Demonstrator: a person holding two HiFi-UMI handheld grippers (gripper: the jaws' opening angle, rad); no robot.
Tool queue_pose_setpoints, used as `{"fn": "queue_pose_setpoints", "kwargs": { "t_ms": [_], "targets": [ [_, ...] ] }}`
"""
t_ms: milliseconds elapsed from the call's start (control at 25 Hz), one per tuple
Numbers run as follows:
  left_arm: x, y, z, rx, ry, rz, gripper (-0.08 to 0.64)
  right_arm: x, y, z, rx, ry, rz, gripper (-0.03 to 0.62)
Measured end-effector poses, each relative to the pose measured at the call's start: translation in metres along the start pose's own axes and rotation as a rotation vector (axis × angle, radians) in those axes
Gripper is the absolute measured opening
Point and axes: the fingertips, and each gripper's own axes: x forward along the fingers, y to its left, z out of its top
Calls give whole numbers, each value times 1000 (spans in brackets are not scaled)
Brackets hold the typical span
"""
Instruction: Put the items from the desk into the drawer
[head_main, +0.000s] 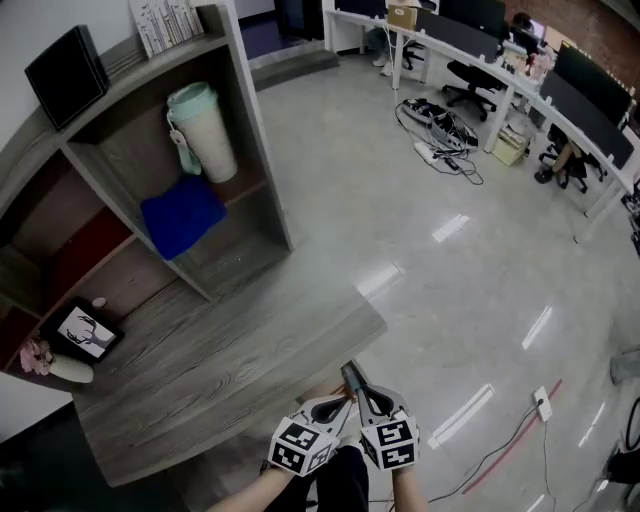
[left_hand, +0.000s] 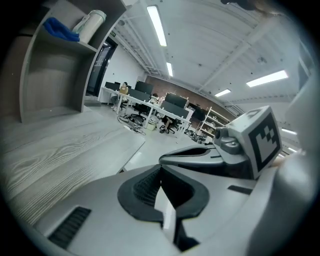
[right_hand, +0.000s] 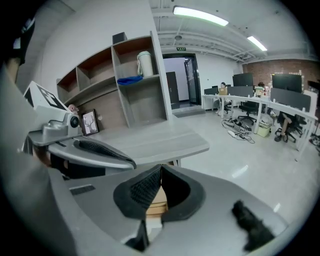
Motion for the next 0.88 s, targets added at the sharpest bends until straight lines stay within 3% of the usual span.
{"fn": "queue_pose_setpoints", "kwargs": {
  "t_ms": [880],
  "targets": [
    [-85,17,94,0,-221,51,11,-42,67,129,-25,-212,17,12]
  ]
}}
